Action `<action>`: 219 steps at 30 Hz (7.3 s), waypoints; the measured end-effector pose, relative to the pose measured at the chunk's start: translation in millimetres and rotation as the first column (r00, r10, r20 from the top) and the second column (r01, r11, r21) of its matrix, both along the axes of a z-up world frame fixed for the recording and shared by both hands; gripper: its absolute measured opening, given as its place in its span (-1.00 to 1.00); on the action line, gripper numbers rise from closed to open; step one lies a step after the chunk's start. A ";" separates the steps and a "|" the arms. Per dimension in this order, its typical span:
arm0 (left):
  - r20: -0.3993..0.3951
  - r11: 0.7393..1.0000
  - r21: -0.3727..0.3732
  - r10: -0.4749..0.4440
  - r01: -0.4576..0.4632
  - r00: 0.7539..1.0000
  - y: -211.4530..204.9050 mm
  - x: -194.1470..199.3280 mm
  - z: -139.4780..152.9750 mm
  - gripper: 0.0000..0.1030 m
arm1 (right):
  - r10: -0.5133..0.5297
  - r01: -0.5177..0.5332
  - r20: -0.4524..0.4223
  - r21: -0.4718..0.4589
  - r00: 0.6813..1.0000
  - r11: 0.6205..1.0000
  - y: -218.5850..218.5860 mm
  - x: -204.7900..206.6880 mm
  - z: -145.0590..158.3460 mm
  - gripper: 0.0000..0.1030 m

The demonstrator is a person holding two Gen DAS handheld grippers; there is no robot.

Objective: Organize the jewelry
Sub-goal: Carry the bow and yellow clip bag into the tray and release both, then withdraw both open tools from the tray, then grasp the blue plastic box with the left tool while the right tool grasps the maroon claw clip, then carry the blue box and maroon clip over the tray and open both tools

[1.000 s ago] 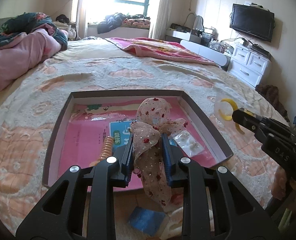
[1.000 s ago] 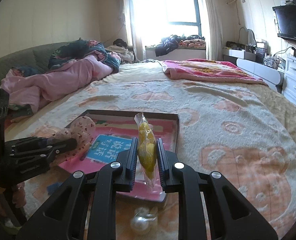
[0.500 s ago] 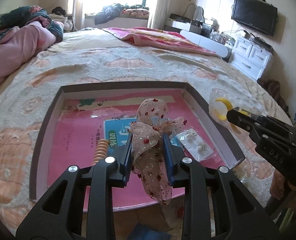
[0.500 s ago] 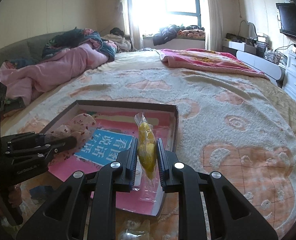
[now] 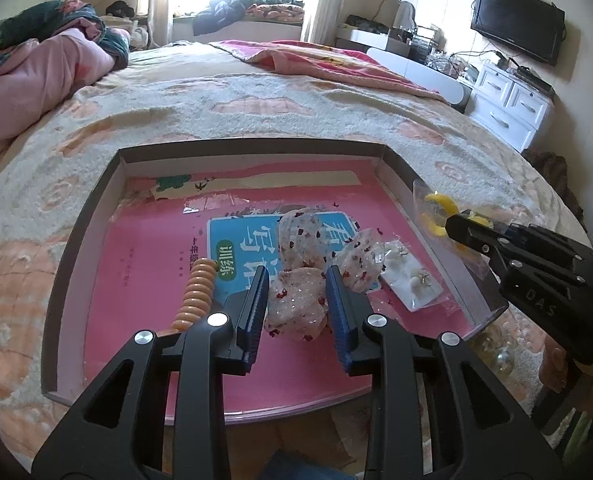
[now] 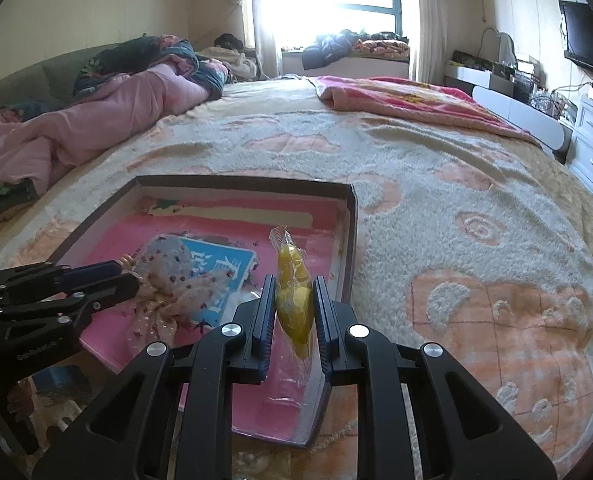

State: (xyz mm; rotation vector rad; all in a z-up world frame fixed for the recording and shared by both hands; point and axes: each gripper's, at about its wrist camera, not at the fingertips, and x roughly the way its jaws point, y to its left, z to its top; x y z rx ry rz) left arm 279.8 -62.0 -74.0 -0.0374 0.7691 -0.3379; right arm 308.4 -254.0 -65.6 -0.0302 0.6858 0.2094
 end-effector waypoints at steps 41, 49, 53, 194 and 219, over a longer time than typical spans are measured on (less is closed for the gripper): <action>0.090 0.995 -0.036 0.092 -0.089 0.992 26.7 -44.9 22.6 0.58 | -0.031 0.026 0.040 0.125 0.999 0.992 -9.7 -35.4 13.9 0.69; 0.106 0.994 -0.046 0.103 -0.099 0.989 31.1 -55.1 25.9 0.74 | -0.039 0.029 0.080 0.128 0.996 0.991 -13.5 -51.6 24.8 0.73; 0.114 0.993 -0.045 0.110 -0.106 0.987 34.9 -62.8 28.5 0.77 | -0.030 0.018 0.092 0.133 0.995 0.991 -13.1 -59.7 28.8 0.74; 0.010 0.991 -0.093 0.094 -0.093 0.995 95.5 -92.5 8.6 -0.64 | 0.503 -0.502 -0.015 0.046 0.864 0.864 105.4 -173.6 -11.6 -0.50; 0.078 0.994 -0.091 0.072 -0.064 0.994 73.4 -72.0 30.4 -0.64 | 0.289 -0.294 0.056 0.119 0.956 0.948 50.5 -120.7 21.1 -0.50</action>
